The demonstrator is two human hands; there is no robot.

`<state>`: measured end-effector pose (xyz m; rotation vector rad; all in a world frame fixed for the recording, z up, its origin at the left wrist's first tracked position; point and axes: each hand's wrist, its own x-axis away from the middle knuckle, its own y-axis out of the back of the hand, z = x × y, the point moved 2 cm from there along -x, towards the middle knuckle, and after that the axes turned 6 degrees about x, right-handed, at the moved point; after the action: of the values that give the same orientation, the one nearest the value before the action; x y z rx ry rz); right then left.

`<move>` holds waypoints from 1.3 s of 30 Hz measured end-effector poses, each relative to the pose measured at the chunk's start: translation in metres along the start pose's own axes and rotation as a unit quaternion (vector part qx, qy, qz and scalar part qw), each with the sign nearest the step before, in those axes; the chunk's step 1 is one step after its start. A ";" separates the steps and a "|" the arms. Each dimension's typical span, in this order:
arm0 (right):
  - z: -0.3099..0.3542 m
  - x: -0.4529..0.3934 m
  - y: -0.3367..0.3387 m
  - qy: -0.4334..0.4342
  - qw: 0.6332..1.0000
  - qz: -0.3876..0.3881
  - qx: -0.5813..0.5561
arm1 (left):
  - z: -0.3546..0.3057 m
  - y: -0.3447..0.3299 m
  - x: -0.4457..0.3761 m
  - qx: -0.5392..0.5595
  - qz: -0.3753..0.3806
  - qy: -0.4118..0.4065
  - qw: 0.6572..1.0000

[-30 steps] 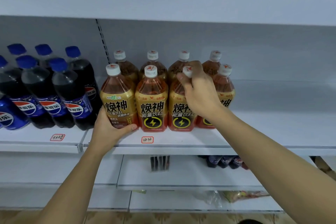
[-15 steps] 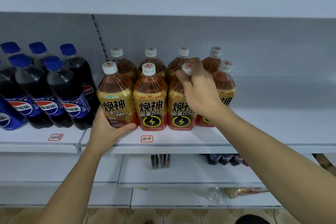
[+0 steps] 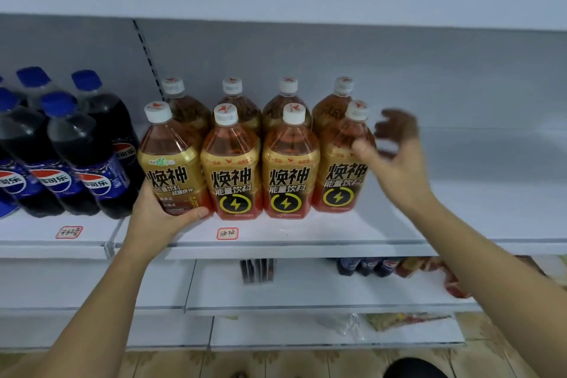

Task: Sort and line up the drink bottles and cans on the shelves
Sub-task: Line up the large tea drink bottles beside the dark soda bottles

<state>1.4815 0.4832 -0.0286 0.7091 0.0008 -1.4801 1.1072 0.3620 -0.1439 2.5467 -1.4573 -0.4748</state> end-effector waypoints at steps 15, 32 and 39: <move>-0.055 0.009 -0.006 -0.041 0.979 0.185 0.074 | 0.000 -0.003 0.000 -0.032 -0.017 0.008 0.999; -0.058 0.006 -0.011 -0.053 0.980 0.183 0.053 | -0.001 0.001 0.001 -0.034 -0.017 0.014 0.999; -0.058 0.006 -0.007 -0.049 0.977 0.198 0.067 | -0.008 -0.003 0.005 -0.028 -0.021 0.025 0.999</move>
<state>1.5000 0.5036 -0.0805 0.6961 -0.3032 -1.1358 1.1151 0.3591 -0.1383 2.5306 -1.3563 -0.4475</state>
